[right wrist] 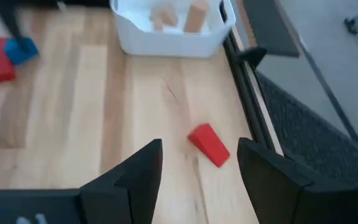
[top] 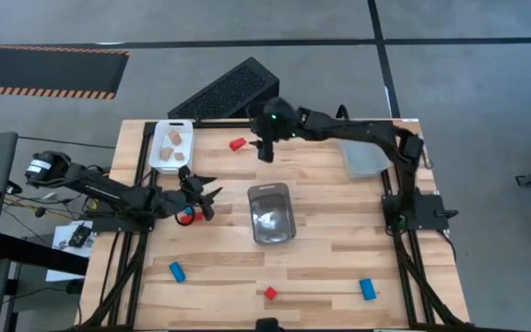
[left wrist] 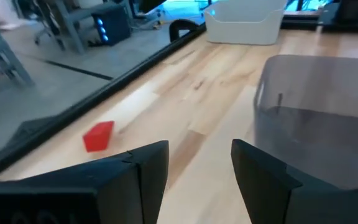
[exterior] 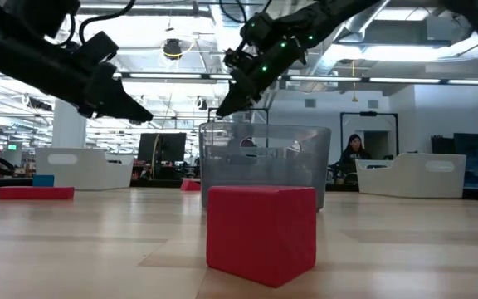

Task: Sort & place blocks by color
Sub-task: Put the top red block into the gray bin

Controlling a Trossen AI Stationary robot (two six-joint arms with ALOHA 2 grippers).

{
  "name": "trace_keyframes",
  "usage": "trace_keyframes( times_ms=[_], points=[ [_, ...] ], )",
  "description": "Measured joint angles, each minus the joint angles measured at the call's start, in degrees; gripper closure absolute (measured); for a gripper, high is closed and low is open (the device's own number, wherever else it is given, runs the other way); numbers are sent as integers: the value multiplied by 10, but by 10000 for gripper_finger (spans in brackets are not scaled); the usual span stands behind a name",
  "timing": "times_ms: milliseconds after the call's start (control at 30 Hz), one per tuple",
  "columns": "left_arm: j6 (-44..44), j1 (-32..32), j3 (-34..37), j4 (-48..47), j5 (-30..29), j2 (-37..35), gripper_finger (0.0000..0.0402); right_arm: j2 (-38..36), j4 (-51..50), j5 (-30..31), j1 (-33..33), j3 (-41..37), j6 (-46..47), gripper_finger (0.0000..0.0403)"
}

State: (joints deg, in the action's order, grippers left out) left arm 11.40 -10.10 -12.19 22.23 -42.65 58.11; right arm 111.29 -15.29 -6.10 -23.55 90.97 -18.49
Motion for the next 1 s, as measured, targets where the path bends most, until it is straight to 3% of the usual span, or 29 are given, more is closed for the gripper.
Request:
trace_keyframes(
  times_ms=[367, 567, 800, 1000],
  points=[
    [62, -38, 0, -30, -3, 0, 235, 54, -36, 1, 7, 104, -64, 172],
    [90, -44, 0, -46, -27, 0, 235, 54, -42, -20, -5, 111, -89, 173],
    [85, -43, 0, -51, -57, 0, 235, 106, 1, -83, -17, 121, -70, 173],
    [80, -31, 0, -49, -75, 0, 235, 147, -94, -70, -12, 192, -22, 173]
  ],
)
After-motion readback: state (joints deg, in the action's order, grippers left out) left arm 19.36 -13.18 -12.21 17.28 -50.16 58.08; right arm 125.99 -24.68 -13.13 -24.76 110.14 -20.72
